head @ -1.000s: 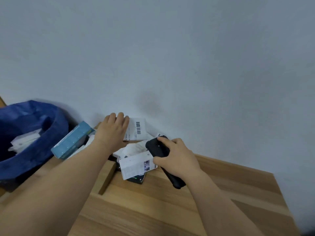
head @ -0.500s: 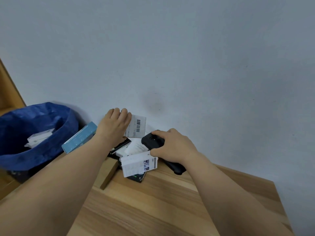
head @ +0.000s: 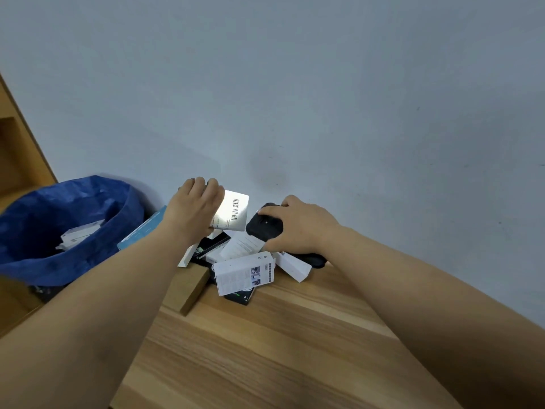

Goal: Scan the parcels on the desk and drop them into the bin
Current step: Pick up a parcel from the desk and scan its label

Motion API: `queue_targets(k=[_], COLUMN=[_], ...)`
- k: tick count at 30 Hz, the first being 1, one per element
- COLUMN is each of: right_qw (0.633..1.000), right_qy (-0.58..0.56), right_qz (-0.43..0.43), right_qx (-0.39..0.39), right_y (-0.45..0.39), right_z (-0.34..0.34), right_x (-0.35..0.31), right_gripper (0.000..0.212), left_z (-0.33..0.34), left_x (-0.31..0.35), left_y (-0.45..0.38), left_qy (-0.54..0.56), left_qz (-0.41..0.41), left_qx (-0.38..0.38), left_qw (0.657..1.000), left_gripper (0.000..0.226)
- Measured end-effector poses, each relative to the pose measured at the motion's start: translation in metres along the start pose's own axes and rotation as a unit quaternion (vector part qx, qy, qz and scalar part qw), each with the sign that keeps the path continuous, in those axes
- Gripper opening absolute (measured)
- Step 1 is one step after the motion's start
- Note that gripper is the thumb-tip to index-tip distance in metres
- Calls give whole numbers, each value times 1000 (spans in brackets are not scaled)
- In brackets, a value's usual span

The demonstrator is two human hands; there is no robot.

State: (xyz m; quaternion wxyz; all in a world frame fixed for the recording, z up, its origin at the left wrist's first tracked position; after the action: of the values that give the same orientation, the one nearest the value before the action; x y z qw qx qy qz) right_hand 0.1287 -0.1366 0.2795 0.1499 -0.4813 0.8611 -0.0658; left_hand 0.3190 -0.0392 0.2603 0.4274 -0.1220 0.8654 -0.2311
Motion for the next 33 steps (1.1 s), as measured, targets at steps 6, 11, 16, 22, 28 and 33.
queue_targets(k=[6,11,16,22,28,33], right_qw=[997,996,999,990,953,911], right_qy=[63,72,27,-84,-218,-318], right_qz=[-30,-35,-29,-39,-59,-92], right_qx=[-36,-24,21,108,203,244], right_y=[2,-4,-18,-68,-111,-138], right_z=[-12,-27,-42,-55,-56,-44], right_x=[-8,-16,-43,-140,-288,-437], right_gripper=[65,63,66,69,71,69], left_z=[-1,-4,-12,-26,-50,-67], left_x=[-13,-31,-74,-179,-292,-389], left_y=[9,19,33,75,157,254], left_qy=[-9,0,53,66,21,-61], left_qz=[-12,-32,-167,-359,-477,-517], left_qx=[-21,-43,-47,-64,-81,-100], left_qw=[1000,999,983,929,875,848], left_gripper=[81,79,89,87,88,91])
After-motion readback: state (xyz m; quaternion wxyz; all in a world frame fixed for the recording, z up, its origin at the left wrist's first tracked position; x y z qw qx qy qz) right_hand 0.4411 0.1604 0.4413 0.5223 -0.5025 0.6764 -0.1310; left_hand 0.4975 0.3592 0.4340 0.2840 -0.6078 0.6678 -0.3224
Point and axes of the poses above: each hand's wrist, its own y-axis away from the middle knuckle, its own z-axis out of the palm, x = y × z, the point moved 4 cm from there along -y, towards the middle knuckle, and after that the axes turned 13 degrees about x, right-handed, at the moved point
